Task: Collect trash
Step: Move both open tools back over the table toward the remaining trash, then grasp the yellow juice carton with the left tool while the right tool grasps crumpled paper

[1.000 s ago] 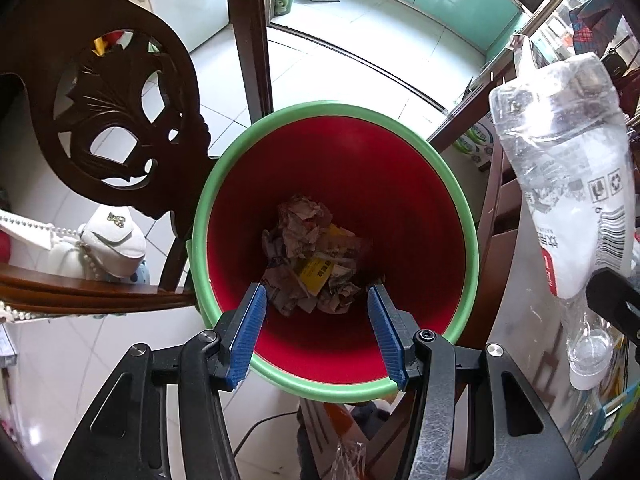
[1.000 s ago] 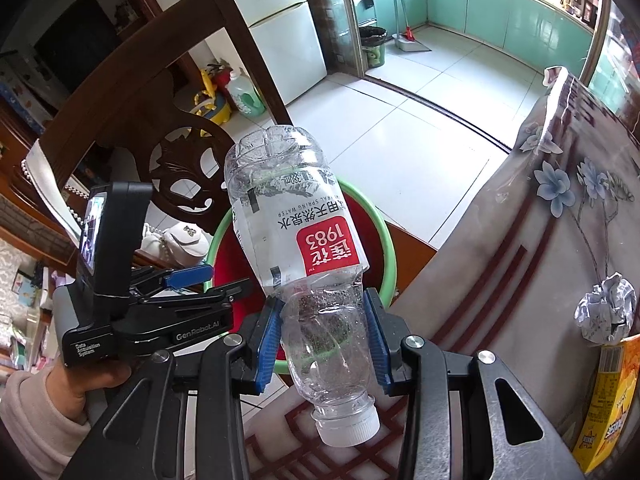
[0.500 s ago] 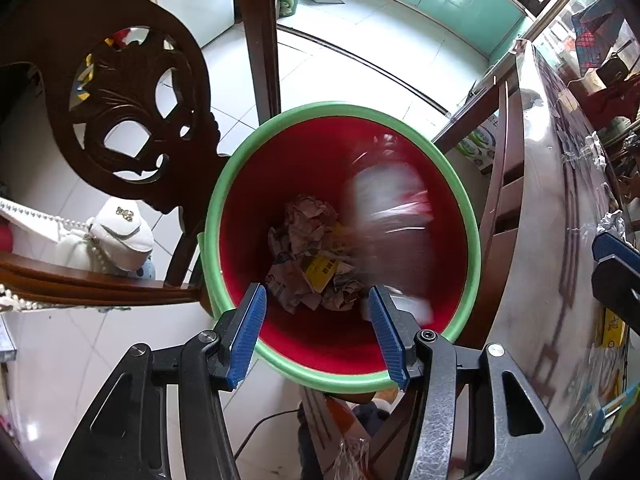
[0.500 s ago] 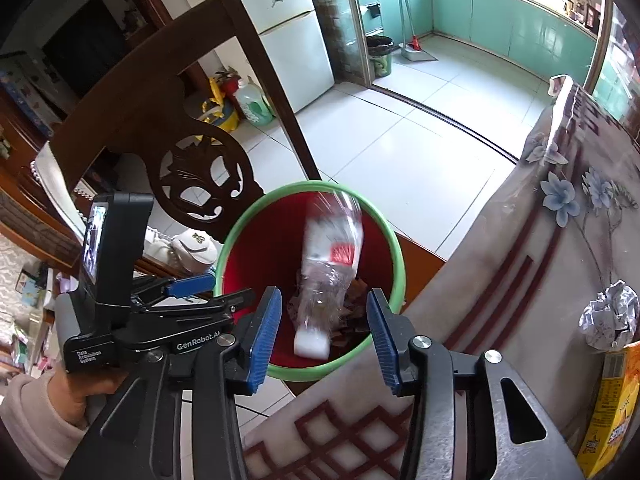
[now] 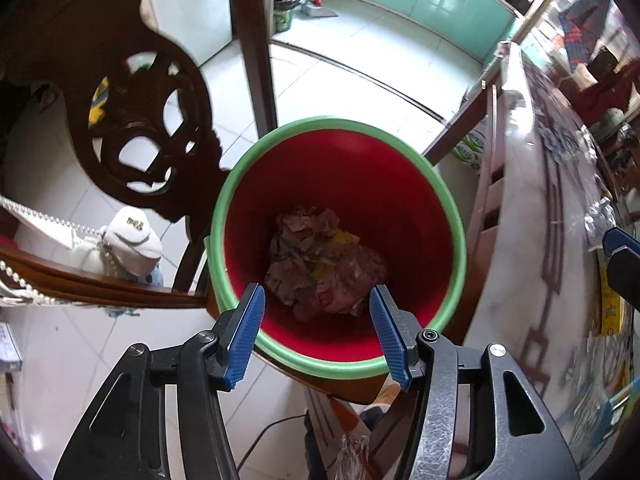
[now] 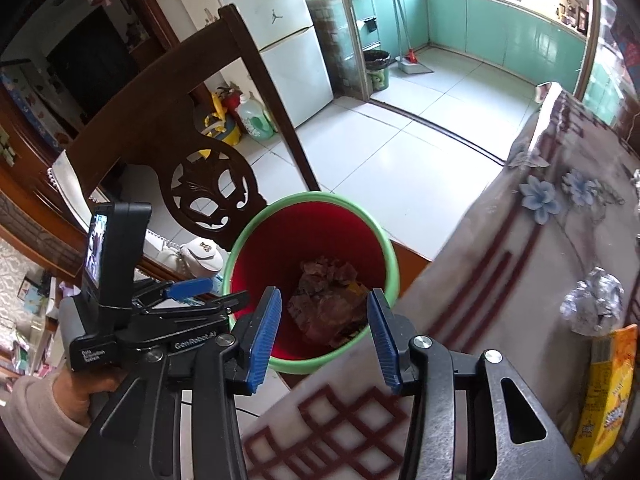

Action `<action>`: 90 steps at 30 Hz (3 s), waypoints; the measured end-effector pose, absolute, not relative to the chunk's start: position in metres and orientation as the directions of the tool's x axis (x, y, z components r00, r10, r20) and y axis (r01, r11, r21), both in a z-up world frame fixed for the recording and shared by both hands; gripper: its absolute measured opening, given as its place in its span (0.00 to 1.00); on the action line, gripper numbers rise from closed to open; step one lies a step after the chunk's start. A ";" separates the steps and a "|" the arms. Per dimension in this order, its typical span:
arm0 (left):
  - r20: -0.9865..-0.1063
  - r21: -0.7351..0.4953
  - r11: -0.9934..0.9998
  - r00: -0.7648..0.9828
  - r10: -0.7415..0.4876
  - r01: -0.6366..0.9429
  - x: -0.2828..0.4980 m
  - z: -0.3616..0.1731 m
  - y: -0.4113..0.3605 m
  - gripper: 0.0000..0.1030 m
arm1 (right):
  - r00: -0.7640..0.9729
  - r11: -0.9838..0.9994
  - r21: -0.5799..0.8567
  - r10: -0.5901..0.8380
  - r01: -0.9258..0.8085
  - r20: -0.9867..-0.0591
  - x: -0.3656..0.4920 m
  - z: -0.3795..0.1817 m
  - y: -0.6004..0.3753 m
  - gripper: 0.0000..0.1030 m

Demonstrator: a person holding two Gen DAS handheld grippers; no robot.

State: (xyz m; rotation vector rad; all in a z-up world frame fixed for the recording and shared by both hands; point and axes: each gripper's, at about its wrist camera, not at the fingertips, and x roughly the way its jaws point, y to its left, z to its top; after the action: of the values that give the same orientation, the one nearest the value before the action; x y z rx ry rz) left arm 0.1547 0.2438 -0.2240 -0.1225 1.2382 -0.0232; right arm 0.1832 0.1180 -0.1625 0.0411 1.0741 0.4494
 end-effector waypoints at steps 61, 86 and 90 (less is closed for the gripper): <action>-0.912 -0.174 0.932 0.304 -0.274 0.318 0.097 -0.163 -0.100 0.74 | 0.483 0.984 0.176 0.147 0.014 -0.863 0.173 -0.208 -0.272 0.12; -0.925 -0.170 0.911 0.259 -0.279 0.376 0.123 -0.194 -0.152 0.59 | 0.620 0.930 0.311 0.128 0.197 -0.774 0.095 -0.159 -0.324 0.09; -0.909 -0.187 0.907 0.283 -0.305 0.376 0.116 -0.181 -0.143 0.59 | 0.640 0.930 0.312 0.120 0.195 -0.759 0.122 -0.165 -0.317 0.52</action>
State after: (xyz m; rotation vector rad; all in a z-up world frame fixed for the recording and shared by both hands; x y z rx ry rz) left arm 0.1158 -0.1429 -0.1807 0.0688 1.2002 -0.4563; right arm 0.1219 -0.3173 -0.1653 0.3863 0.8807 -0.0437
